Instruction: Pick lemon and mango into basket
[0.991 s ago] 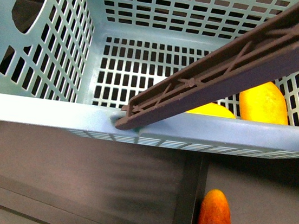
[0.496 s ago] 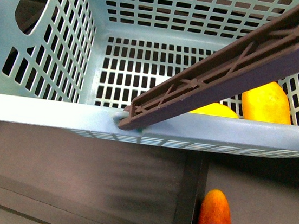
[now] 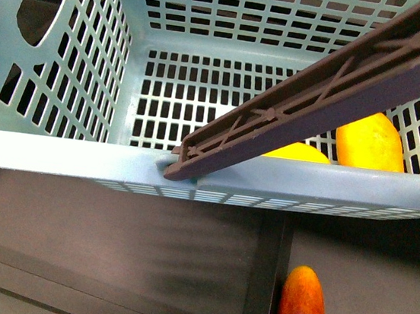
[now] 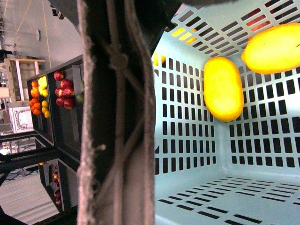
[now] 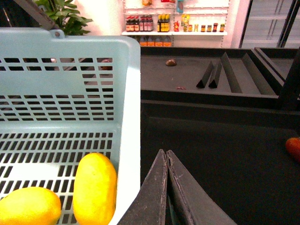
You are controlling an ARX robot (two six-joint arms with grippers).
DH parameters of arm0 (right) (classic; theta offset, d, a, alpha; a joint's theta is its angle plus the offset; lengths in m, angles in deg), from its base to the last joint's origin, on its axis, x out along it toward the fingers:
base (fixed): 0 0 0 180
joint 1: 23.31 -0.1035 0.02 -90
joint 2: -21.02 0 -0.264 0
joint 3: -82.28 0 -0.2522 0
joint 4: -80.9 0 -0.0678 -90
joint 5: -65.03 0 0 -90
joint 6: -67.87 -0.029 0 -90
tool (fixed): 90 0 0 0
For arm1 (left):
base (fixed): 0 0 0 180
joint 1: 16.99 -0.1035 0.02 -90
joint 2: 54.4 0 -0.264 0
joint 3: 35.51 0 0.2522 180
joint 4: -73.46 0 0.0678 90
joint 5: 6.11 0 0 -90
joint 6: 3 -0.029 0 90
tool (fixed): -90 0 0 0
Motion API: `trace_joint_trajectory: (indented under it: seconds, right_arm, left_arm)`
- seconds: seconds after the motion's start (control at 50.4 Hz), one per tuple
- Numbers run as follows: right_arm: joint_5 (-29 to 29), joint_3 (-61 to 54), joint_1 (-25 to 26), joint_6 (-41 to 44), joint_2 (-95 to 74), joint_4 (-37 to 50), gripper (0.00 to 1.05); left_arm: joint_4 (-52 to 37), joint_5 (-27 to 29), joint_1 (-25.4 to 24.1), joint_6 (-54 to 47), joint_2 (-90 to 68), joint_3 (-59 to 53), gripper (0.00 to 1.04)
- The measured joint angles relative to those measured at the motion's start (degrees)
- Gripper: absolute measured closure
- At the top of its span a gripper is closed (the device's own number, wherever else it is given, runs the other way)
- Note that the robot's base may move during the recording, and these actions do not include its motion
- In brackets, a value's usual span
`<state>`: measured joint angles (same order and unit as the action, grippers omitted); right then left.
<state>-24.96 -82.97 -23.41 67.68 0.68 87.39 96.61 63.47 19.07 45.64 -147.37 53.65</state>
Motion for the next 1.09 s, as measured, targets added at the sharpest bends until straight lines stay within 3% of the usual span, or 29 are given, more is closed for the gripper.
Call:
trace_joint_trajectory:
  seconds: [0.634, 0.753, 1.09]
  right_arm:
    - [0.02, 0.0, 0.0, 0.0, 10.27, -10.14, 1.03]
    - [0.0, 0.0, 0.02, -0.02, 18.38, -19.54, 1.03]
    - [0.02, 0.0, 0.0, -0.02, 19.98, -20.15, 1.03]
  left_arm:
    - [0.0, 0.02, 0.0, -0.02, 0.0, 0.0, 1.0]
    - [0.0, -0.09, -0.02, -0.02, 0.0, 0.0, 1.0]
    - [0.0, 0.04, -0.04, -0.2, 0.0, 0.0, 1.0]
